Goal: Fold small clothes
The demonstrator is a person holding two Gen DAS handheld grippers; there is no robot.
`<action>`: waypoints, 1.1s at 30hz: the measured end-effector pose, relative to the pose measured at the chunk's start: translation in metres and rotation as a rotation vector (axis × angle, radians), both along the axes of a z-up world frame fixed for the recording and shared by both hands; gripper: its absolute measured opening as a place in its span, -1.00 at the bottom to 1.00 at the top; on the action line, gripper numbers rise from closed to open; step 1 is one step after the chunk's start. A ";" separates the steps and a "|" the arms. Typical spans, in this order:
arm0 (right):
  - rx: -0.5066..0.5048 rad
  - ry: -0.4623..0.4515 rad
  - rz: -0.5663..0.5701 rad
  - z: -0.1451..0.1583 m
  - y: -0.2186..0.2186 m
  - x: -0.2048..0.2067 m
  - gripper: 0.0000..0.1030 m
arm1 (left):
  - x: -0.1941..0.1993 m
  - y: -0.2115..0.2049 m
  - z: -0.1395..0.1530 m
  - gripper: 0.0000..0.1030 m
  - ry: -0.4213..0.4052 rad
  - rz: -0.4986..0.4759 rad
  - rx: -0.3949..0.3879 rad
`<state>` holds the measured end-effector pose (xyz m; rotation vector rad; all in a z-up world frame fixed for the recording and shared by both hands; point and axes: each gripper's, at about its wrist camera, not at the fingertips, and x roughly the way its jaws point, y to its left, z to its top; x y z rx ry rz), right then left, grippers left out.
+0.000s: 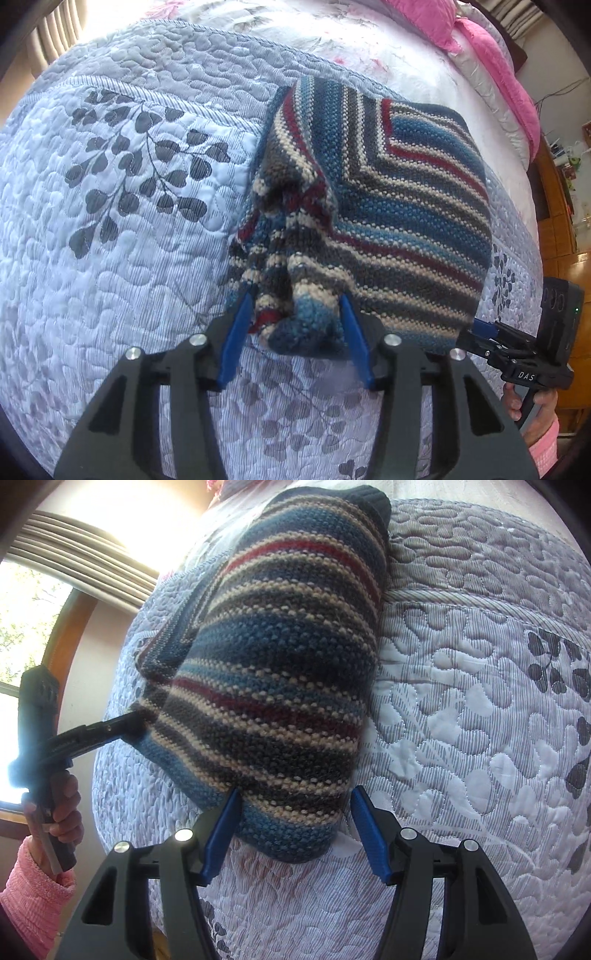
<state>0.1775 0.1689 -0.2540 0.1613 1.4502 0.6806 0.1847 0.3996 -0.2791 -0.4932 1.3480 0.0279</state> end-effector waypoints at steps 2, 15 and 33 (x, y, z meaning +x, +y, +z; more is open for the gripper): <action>-0.003 -0.001 0.002 0.000 -0.001 -0.001 0.21 | 0.000 0.001 -0.006 -0.58 0.009 0.006 0.003; -0.003 0.028 0.003 -0.012 0.005 0.001 0.24 | -0.009 0.017 -0.036 -0.69 0.062 0.041 0.003; -0.025 -0.137 -0.027 0.038 -0.006 0.043 0.32 | 0.052 0.037 0.007 -0.30 -0.011 0.039 0.025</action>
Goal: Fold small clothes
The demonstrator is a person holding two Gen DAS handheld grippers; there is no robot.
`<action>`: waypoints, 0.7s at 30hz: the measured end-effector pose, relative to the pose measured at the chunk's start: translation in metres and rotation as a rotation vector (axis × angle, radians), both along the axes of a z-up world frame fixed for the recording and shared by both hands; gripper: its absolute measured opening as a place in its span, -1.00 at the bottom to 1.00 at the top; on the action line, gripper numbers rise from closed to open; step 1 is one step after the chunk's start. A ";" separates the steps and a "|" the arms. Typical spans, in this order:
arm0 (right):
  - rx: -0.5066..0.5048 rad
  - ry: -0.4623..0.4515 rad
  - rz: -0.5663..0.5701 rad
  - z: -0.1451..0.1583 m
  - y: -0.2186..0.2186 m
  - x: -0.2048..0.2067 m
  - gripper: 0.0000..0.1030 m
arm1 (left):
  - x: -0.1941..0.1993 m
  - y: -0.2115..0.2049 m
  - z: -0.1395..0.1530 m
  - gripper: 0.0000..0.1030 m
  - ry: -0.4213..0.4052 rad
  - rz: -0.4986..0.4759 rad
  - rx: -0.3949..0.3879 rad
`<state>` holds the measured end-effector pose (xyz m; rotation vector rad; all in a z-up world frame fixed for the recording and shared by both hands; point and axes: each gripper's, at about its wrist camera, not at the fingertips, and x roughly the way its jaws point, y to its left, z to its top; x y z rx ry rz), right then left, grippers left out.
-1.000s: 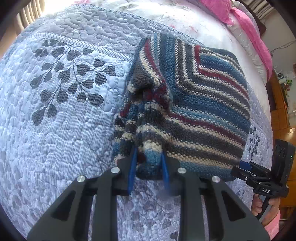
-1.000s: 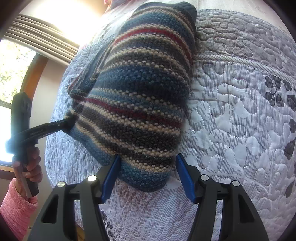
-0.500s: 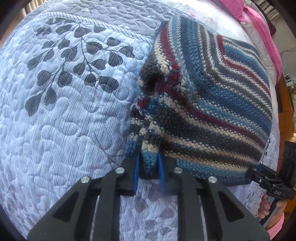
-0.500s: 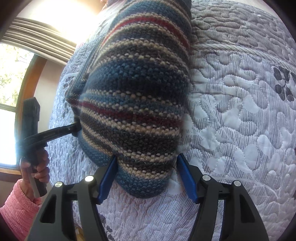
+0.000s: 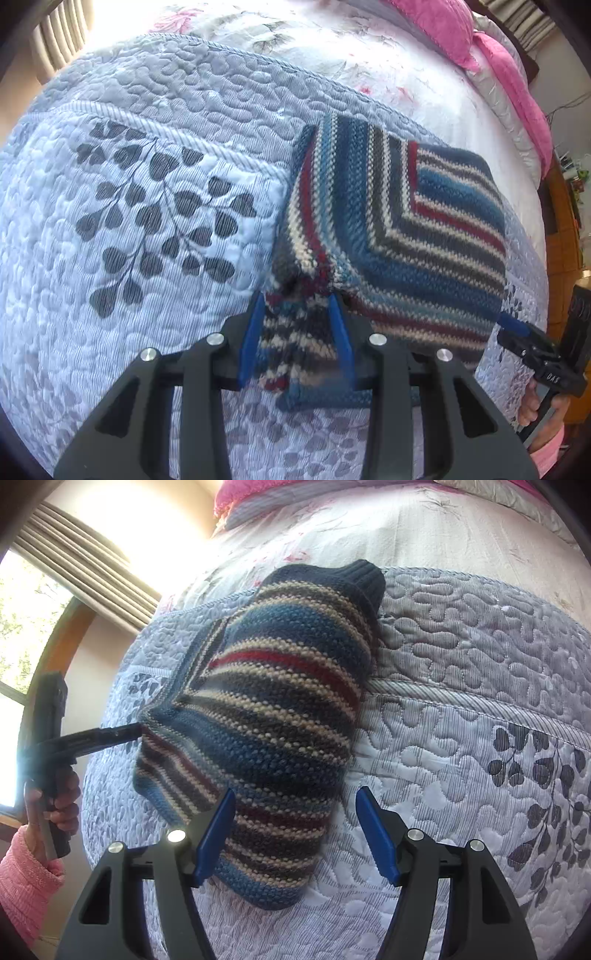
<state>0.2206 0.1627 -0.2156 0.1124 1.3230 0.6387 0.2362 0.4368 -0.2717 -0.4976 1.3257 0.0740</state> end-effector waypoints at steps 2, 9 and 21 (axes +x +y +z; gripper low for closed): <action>0.002 0.007 -0.005 -0.003 0.001 0.004 0.32 | 0.015 0.000 -0.006 -0.20 0.004 -0.004 -0.013; 0.002 0.021 -0.004 -0.013 0.016 0.005 0.34 | 0.029 0.002 -0.013 -0.11 0.031 -0.007 -0.089; -0.013 0.058 0.027 -0.030 0.029 -0.012 0.38 | 0.017 0.040 0.001 0.07 -0.017 0.078 -0.173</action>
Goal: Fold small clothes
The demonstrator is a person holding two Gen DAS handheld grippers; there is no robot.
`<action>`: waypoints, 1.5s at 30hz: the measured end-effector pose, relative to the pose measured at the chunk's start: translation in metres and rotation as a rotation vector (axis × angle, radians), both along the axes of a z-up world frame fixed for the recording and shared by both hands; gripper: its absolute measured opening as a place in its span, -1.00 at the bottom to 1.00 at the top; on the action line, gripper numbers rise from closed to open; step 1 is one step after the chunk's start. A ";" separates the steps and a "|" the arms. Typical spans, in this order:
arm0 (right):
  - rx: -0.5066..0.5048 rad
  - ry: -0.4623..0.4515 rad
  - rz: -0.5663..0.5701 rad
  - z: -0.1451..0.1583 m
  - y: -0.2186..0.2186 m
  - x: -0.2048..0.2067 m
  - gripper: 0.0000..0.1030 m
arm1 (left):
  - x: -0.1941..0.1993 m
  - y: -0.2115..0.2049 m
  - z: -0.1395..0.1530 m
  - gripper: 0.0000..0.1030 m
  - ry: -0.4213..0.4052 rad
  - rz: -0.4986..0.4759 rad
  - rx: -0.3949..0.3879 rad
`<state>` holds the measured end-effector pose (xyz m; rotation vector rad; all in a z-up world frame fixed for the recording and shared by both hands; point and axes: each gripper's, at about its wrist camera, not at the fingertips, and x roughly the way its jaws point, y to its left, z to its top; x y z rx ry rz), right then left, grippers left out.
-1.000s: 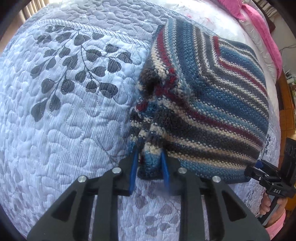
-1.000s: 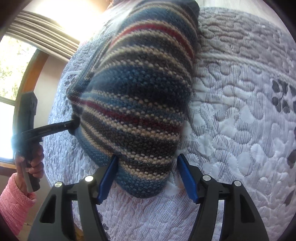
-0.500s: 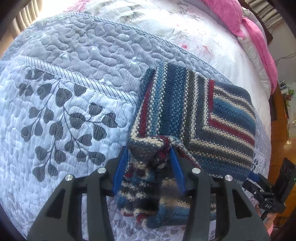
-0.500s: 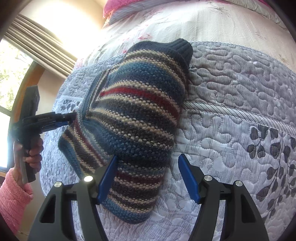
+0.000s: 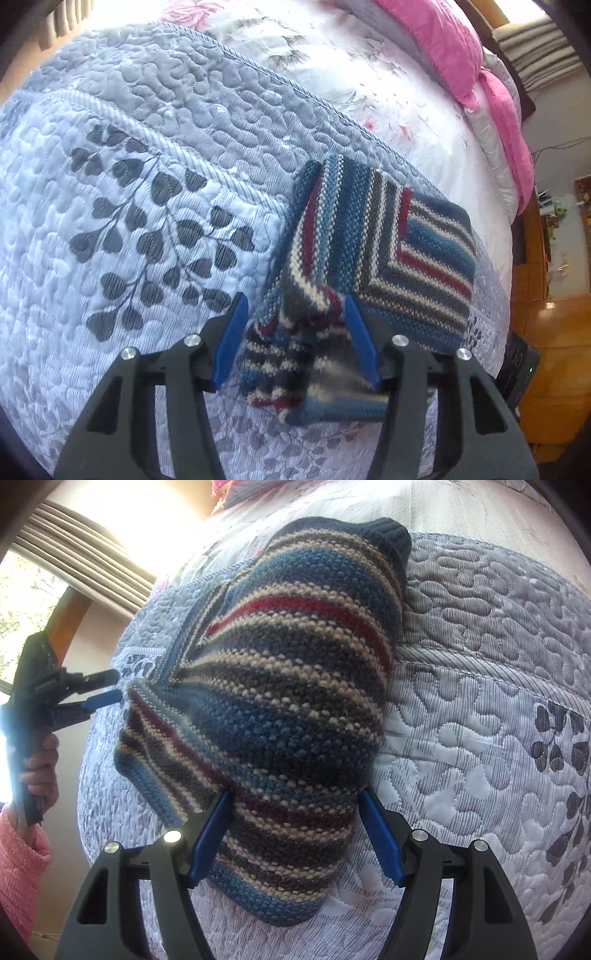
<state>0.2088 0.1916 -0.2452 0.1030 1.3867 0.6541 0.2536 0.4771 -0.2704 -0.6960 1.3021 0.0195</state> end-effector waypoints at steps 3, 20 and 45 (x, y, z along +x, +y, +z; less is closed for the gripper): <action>-0.015 -0.001 0.006 0.000 -0.002 -0.003 0.41 | 0.029 -0.009 -0.020 0.07 0.035 -0.022 -0.009; -0.013 -0.027 -0.007 0.009 -0.015 0.004 0.49 | 0.028 -0.007 -0.031 0.36 -0.014 -0.093 -0.027; 0.261 0.245 -0.173 -0.048 -0.005 0.083 0.72 | 0.058 -0.062 -0.113 0.93 0.005 -0.323 -0.388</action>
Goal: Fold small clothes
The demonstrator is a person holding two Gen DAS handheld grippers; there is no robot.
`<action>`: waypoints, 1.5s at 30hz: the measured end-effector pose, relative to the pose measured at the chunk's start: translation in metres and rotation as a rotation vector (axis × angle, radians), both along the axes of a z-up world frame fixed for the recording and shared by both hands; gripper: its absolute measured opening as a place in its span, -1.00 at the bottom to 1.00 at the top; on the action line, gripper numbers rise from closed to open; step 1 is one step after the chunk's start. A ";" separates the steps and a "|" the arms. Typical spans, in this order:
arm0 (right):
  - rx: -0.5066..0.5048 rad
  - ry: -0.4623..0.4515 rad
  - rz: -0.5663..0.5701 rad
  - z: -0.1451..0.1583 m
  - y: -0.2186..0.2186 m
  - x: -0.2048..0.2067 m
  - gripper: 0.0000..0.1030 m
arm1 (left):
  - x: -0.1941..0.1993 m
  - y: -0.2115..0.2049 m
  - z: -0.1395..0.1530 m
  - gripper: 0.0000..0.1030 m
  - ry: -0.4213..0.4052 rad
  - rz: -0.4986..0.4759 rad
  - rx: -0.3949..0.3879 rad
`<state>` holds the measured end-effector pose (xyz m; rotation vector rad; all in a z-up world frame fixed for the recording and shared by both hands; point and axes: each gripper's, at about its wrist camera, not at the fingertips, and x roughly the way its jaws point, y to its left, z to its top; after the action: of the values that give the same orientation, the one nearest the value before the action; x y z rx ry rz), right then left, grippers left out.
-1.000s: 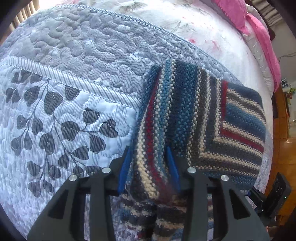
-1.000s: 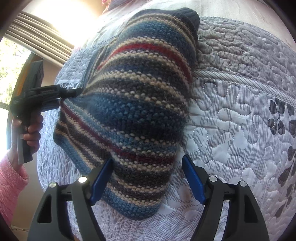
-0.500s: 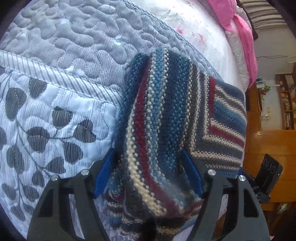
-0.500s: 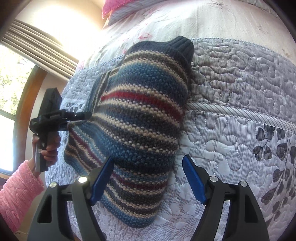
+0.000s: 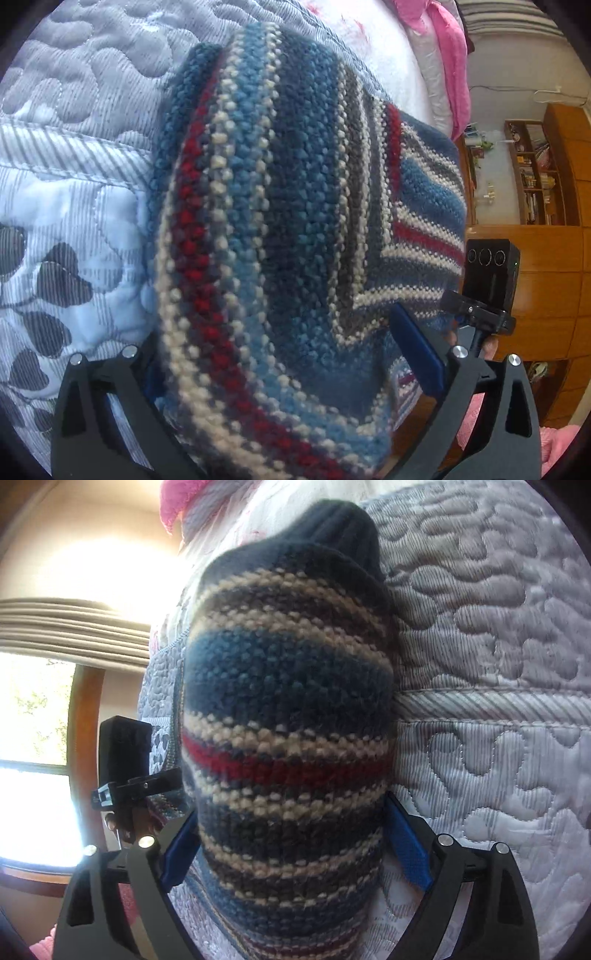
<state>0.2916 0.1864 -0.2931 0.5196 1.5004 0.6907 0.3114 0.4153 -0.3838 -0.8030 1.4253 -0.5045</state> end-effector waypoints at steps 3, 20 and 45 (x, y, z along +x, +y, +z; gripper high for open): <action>0.026 0.003 -0.009 -0.002 -0.002 -0.001 0.42 | 0.000 -0.011 0.005 0.86 -0.010 -0.011 0.013; 0.082 -0.147 0.013 0.099 -0.134 -0.051 0.14 | -0.047 -0.150 0.096 -0.12 -0.147 -0.061 -0.119; -0.032 -0.060 -0.084 0.043 -0.256 -0.123 0.61 | -0.125 -0.267 0.105 0.27 -0.127 -0.016 0.304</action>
<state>0.1684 -0.0693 -0.2500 0.5300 1.4230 0.6105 0.1865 0.1485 -0.2792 -0.5071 1.3503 -0.3338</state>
